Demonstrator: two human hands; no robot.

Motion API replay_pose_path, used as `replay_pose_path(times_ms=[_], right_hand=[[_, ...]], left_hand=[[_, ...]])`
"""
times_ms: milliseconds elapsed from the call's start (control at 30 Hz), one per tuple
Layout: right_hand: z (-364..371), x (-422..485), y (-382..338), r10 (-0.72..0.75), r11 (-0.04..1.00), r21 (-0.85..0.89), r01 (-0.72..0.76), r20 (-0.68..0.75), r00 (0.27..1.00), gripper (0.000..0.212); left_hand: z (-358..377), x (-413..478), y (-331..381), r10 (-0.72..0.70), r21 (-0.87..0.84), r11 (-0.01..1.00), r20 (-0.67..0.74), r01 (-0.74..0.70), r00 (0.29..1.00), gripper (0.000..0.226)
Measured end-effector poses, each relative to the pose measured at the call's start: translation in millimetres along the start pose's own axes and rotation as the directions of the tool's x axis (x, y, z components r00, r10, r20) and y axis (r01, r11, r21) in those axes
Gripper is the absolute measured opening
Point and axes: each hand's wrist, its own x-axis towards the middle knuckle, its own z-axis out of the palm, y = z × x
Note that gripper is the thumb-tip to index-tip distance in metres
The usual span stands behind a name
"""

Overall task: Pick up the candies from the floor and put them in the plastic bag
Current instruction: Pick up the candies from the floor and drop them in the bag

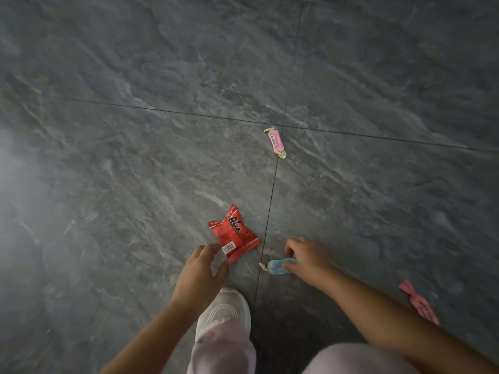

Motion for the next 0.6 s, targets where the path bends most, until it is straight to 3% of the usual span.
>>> replay_pose_path(times_ms=[200, 400, 600], right_hand=[[-3.8, -4.2, 8.9, 0.045, 0.968, 0.247, -0.041, -0.012, 0.999, 0.016], [-30.3, -16.7, 18.1, 0.159, 0.892, 0.451, -0.032, -0.248, 0.956, 0.019], [-55.3, -39.9, 22.9, 0.190, 0.786, 0.616, 0.049, -0.315, 0.930, 0.013]], left_hand=[[2.8, 4.5, 3.4, -0.023, -0.018, 1.000, -0.014, 0.022, 1.000, 0.038], [17.0, 23.1, 20.8, -0.170, -0.093, 0.981, -0.006, 0.168, 0.985, 0.058], [31.9, 47.8, 28.6, -0.265, -0.077, 0.963, -0.083, 0.259, 0.961, 0.077]])
